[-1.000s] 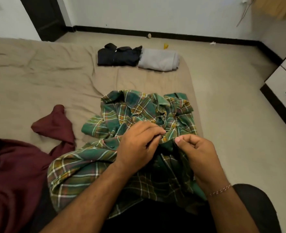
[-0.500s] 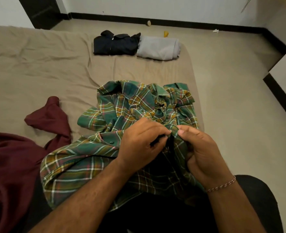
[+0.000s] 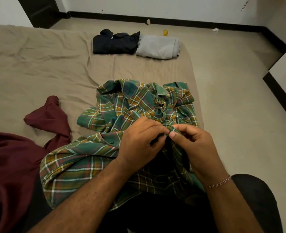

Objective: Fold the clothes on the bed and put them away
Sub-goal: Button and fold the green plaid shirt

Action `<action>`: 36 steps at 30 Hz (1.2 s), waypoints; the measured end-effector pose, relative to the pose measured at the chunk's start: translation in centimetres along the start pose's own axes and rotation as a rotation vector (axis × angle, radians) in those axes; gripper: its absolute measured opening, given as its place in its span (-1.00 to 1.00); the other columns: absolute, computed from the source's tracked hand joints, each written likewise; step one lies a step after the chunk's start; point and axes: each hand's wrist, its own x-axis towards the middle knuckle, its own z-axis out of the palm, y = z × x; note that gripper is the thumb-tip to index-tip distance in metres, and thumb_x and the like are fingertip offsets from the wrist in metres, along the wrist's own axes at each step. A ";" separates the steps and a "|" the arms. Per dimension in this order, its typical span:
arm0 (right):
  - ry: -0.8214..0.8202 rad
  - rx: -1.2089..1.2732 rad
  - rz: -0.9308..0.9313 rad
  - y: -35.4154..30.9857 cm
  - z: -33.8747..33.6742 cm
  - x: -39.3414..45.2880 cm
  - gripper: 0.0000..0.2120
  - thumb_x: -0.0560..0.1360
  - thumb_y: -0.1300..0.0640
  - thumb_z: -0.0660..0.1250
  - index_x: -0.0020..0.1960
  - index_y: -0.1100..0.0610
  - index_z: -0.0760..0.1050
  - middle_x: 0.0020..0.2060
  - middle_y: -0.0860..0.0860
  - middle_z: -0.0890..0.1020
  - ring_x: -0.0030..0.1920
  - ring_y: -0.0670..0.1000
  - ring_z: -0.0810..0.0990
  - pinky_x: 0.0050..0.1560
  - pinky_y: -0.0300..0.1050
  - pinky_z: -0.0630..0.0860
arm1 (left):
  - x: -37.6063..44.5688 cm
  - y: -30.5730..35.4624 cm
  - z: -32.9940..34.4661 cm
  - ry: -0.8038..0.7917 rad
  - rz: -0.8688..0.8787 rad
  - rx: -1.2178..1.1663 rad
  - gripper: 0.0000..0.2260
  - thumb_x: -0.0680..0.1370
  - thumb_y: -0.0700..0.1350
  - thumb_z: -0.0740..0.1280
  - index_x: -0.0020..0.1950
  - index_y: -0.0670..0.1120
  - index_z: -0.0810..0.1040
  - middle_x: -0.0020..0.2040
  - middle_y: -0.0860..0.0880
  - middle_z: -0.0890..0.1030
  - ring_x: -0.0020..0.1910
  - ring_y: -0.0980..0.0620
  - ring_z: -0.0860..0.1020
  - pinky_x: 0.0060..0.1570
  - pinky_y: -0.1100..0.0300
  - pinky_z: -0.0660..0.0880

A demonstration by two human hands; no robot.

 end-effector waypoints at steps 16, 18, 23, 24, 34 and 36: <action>-0.088 -0.223 -0.164 0.6 -0.2 0.9 -0.77 0.51 0.33 0.50 0.03 0.02 0.68 -0.07 -0.10 0.75 -0.03 -0.10 0.70 0.06 -0.18 0.61 | 0.1 -0.5 0.0 -0.152 -0.263 -0.268 -0.89 0.52 -0.24 0.52 0.00 -0.08 0.70 0.00 0.06 0.68 0.05 0.13 0.64 0.06 0.07 0.60; -0.053 -0.227 -0.180 0.6 0.0 0.8 -0.80 0.50 0.32 0.51 0.03 0.05 0.70 -0.07 -0.08 0.75 -0.01 -0.08 0.71 0.08 -0.12 0.62 | 0.1 -0.3 -0.1 -0.139 -0.295 -0.286 -0.88 0.51 -0.24 0.53 -0.01 -0.07 0.70 -0.03 0.08 0.67 0.02 0.11 0.64 0.04 0.08 0.60; -0.006 -0.247 -0.209 0.5 0.5 0.6 -0.82 0.48 0.33 0.52 -0.03 0.07 0.69 -0.11 -0.09 0.74 -0.03 -0.07 0.72 0.03 -0.17 0.64 | 0.2 -0.3 -0.5 -0.146 -0.524 -0.386 -0.76 0.49 -0.23 0.56 0.10 -0.02 0.65 -0.07 0.10 0.66 -0.03 0.13 0.65 0.01 0.23 0.59; -0.001 -0.265 -0.214 0.6 0.6 0.5 -0.82 0.48 0.33 0.53 -0.05 0.06 0.68 -0.12 -0.11 0.74 -0.05 -0.08 0.72 0.01 -0.22 0.63 | 0.2 -0.6 -0.5 -0.160 -0.547 -0.383 -0.79 0.49 -0.22 0.56 0.08 -0.01 0.68 -0.07 0.11 0.67 -0.04 0.14 0.65 0.01 0.22 0.59; 0.056 -0.106 -0.099 0.9 1.1 0.2 -0.84 0.49 0.34 0.51 -0.03 0.11 0.71 -0.13 0.01 0.77 -0.05 0.02 0.75 0.05 -0.03 0.68 | 0.1 -0.4 0.1 -0.139 -0.423 -0.273 -0.86 0.46 -0.20 0.55 -0.13 -0.06 0.61 -0.16 0.13 0.60 -0.11 0.14 0.58 -0.10 0.10 0.56; 0.073 -0.063 -0.067 0.9 1.2 0.1 -0.85 0.48 0.35 0.52 -0.03 0.13 0.72 -0.14 0.04 0.77 -0.05 0.05 0.76 0.05 0.02 0.69 | 0.0 -0.3 0.2 -0.125 -0.361 -0.220 -0.87 0.46 -0.20 0.52 -0.13 -0.06 0.59 -0.16 0.10 0.59 -0.13 0.13 0.56 -0.13 0.12 0.54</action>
